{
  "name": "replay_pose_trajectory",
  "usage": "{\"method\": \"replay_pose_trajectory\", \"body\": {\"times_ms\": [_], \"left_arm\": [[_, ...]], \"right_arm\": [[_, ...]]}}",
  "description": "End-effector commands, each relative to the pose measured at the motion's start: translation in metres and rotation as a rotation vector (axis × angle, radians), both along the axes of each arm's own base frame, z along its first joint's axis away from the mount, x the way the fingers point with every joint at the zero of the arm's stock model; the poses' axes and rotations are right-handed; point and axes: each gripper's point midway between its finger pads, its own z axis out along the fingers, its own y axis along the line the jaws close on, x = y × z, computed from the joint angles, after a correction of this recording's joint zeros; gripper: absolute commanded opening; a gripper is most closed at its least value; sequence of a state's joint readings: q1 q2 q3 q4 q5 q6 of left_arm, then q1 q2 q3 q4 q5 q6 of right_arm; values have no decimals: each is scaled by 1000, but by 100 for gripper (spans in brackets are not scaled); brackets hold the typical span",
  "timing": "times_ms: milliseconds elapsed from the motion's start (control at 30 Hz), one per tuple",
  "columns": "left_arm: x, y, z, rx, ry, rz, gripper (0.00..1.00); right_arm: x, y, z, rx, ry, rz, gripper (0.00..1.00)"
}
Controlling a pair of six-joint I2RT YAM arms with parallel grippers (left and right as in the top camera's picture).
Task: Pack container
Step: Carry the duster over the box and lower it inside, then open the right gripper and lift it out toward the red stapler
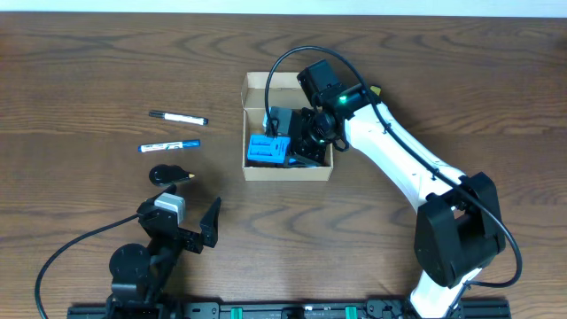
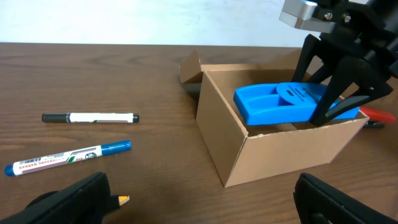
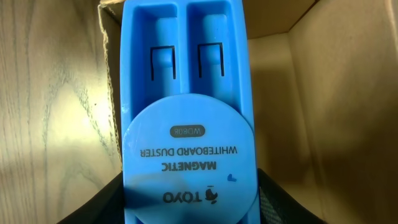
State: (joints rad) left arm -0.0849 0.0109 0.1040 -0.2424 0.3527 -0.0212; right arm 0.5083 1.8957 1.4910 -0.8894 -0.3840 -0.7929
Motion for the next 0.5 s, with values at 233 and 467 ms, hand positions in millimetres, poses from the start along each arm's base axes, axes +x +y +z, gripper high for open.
{"method": "replay_pose_trajectory", "body": {"times_ms": [233, 467], "left_arm": [[0, 1, -12, 15, 19, 0, 95], [0, 1, -12, 15, 19, 0, 95]], "right_arm": [[0, 6, 2, 25, -24, 57, 57], [1, 6, 7, 32, -26, 37, 68]]}}
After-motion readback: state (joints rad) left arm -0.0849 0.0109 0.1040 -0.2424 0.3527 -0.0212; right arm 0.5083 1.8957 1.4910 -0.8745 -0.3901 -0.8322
